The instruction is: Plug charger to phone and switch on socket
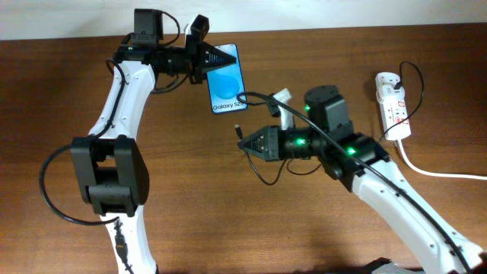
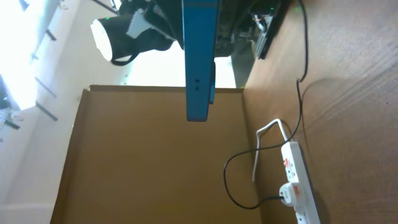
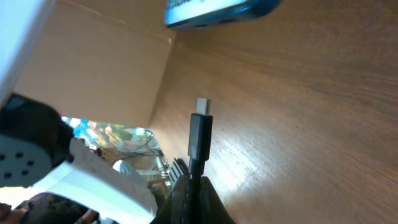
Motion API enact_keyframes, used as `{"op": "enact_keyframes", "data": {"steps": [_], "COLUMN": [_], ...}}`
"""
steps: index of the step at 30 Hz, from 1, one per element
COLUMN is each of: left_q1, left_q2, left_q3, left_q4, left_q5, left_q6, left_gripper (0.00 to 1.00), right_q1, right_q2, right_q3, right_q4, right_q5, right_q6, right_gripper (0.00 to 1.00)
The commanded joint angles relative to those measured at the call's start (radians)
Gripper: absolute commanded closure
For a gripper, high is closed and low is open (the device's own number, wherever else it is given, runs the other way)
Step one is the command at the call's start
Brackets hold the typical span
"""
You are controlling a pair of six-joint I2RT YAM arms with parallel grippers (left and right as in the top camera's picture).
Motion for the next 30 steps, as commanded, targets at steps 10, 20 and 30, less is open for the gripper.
{"op": "enact_keyframes", "data": {"steps": [10, 20, 30], "left_q1": [0.005, 0.005, 0.005], "left_q2": [0.004, 0.004, 0.004], "left_q3": [0.015, 0.015, 0.015], "left_q4": [0.005, 0.005, 0.006], "left_q5": [-0.038, -0.067, -0.056], "left_q6": [-0.065, -0.062, -0.061], "left_gripper": [1.00, 1.00, 1.00], "right_q1": [0.008, 0.008, 0.008], "right_q2": [0.026, 0.026, 0.026], "right_q3": [-0.002, -0.002, -0.002], "right_q4": [0.120, 0.143, 0.140], "right_q5": [0.038, 0.064, 0.113], "right_q6": [0.074, 0.075, 0.124], "right_gripper": [0.96, 0.96, 0.96]}}
